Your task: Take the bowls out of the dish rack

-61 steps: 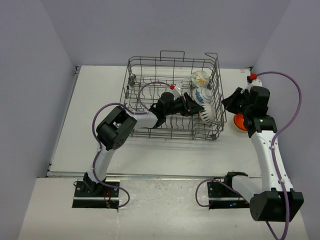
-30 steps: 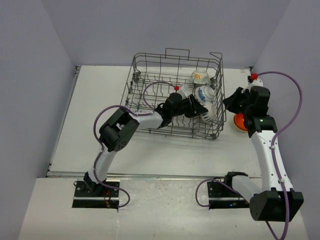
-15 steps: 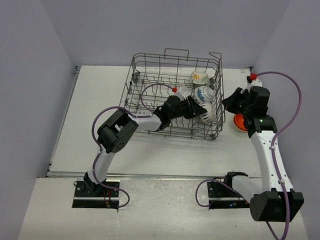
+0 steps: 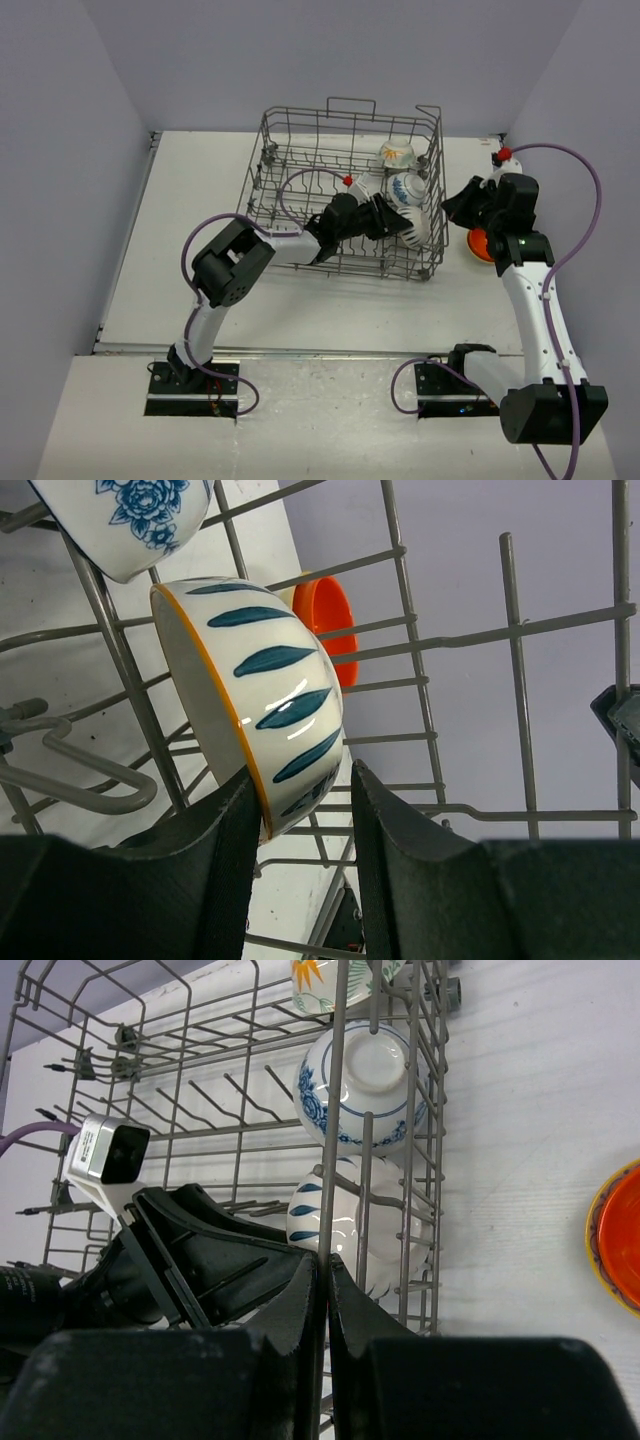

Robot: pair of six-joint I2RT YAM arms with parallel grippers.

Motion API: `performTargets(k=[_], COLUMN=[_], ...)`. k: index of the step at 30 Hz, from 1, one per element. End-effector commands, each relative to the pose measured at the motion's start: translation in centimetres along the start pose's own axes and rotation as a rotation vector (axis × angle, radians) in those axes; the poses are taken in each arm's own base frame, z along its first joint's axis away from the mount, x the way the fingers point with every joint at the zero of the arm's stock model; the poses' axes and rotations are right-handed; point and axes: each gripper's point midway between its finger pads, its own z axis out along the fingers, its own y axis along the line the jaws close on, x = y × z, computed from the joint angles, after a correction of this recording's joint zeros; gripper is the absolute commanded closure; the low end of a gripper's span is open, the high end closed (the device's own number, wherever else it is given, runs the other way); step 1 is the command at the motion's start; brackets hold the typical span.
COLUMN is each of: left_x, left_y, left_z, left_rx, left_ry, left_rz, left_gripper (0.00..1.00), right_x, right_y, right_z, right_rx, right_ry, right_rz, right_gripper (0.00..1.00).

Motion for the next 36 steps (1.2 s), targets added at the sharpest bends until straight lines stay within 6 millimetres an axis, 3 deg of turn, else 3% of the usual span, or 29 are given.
performTargets(k=[1,11,17,19,20,24,25,26,32,36], left_x=[0.7,0.9,1.4,1.3,1.9,1.8,0.9,1.6,1.1,1.3], left_y=[-6.3,-7.4,-5.7,-5.3,-3.7,-2.5,-3.0,-2.0,-1.6,-1.6], left_z=[-1.7,-1.9,-0.7,-0.3,0.3,0.2,0.6,0.4,-0.2,-0.4], left_rx=[0.317,0.433,0.326,0.266,0.172,0.028,0.003,-0.075,-0.208,-0.239], left_ry=[-0.014,-0.019,0.008,0.008,0.039,0.022,-0.01,0.017,-0.03,-0.034], left_rz=[0.012,-0.023,-0.032,-0.017,0.014,0.101,0.167,0.183,0.325,0.38], left_gripper=[1.0,1.0,1.0,0.92,0.92,0.87,0.85,0.81,0.61,0.56], right_x=[3.5,3.6,3.5,3.7,3.7,3.8,3.9,3.8,3.8,3.8], right_y=[-0.1,-0.2,-0.2,-0.2,-0.2,-0.2,-0.1,-0.1,0.0,0.0], right_z=[0.4,0.4,0.4,0.5,0.5,0.6,0.6,0.6,0.5,0.5], right_rx=[-0.007,-0.009,-0.009,-0.011,-0.011,-0.015,-0.016,-0.019,-0.02,-0.02], right_ry=[0.142,0.145,0.141,0.144,0.145,0.146,0.146,0.145,0.146,0.146], right_rz=[-0.005,-0.006,-0.006,-0.005,-0.005,0.0,-0.003,-0.002,-0.002,-0.002], right_gripper=[1.0,1.0,1.0,1.0,1.0,1.0,1.0,1.0,1.0,1.0])
